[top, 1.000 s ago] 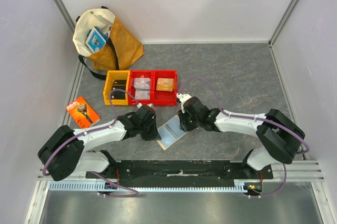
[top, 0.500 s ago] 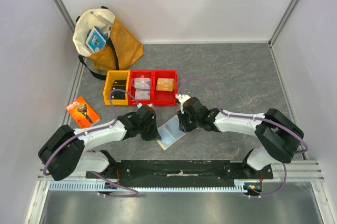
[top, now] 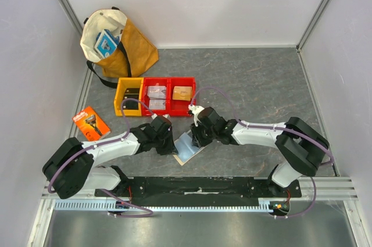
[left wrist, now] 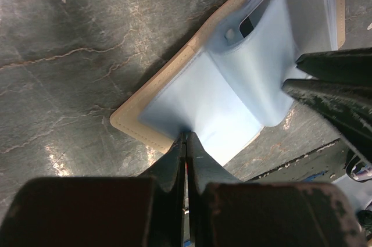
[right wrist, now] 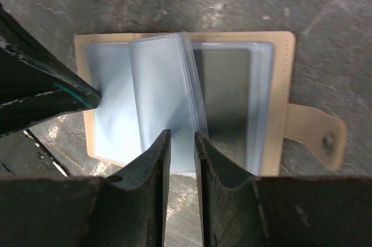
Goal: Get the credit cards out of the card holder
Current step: Remove the credit card from the card holder.
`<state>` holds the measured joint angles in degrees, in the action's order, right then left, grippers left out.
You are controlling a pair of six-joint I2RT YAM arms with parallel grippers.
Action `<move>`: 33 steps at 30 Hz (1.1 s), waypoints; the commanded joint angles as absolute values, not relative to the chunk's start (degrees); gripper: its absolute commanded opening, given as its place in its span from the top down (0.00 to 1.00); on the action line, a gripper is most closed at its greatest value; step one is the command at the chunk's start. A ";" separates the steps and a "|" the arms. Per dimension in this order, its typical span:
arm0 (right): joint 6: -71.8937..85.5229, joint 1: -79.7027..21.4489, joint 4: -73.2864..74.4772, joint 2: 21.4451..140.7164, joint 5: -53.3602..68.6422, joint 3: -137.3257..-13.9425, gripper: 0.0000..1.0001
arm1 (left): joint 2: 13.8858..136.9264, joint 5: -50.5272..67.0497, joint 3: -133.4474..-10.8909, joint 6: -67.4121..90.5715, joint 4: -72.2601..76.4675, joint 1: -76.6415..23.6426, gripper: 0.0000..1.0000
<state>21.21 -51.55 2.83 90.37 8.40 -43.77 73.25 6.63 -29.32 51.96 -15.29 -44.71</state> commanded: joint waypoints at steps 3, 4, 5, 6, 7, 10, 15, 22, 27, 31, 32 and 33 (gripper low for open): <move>22.24 -54.49 1.58 93.60 14.23 -47.19 0.70 | 74.71 7.38 -26.90 50.45 -15.03 -45.00 0.97; 22.24 -54.93 1.23 93.86 15.46 -47.55 0.71 | 74.53 7.38 -26.72 50.62 -14.86 -45.00 0.97; 22.24 -55.45 0.62 94.13 16.69 -47.90 0.70 | 74.36 7.38 -26.46 50.80 -14.68 -45.00 0.97; 22.24 -56.07 0.44 94.22 17.83 -48.34 0.71 | 74.27 7.38 -26.28 50.97 -14.42 -45.09 0.97; 22.24 -56.68 0.53 94.31 18.71 -48.95 0.71 | 74.18 7.38 -26.11 51.15 -14.24 -45.00 0.97; 21.80 -58.53 1.49 94.40 20.30 -50.79 0.71 | 73.74 7.29 -25.49 51.59 -13.71 -45.00 0.97; 19.17 -59.24 6.23 90.80 14.43 -52.38 0.65 | 73.30 7.12 -25.31 51.77 -13.62 -45.00 0.97; 17.84 -58.27 11.07 84.99 -2.08 -52.12 0.48 | 73.04 7.03 -25.05 51.85 -13.45 -45.00 0.97; 19.69 -56.34 11.69 85.25 -7.03 -50.71 0.41 | 72.69 7.03 -24.96 51.86 -13.45 -45.00 0.97; 19.77 -56.34 11.60 87.36 -6.16 -50.19 0.39 | 72.86 7.03 -25.05 51.77 -13.45 -45.00 0.97; 19.78 -56.34 11.43 87.89 -6.15 -49.92 0.39 | 72.95 7.12 -25.14 51.77 -13.45 -45.00 0.97; 19.86 -56.34 11.08 88.24 -6.24 -49.75 0.39 | 73.04 7.12 -25.14 51.77 -13.45 -45.00 0.97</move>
<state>19.38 -56.12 11.35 86.50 -4.40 -50.28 71.94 7.75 -26.87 52.05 -11.31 -44.71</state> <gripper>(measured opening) 0.612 0.034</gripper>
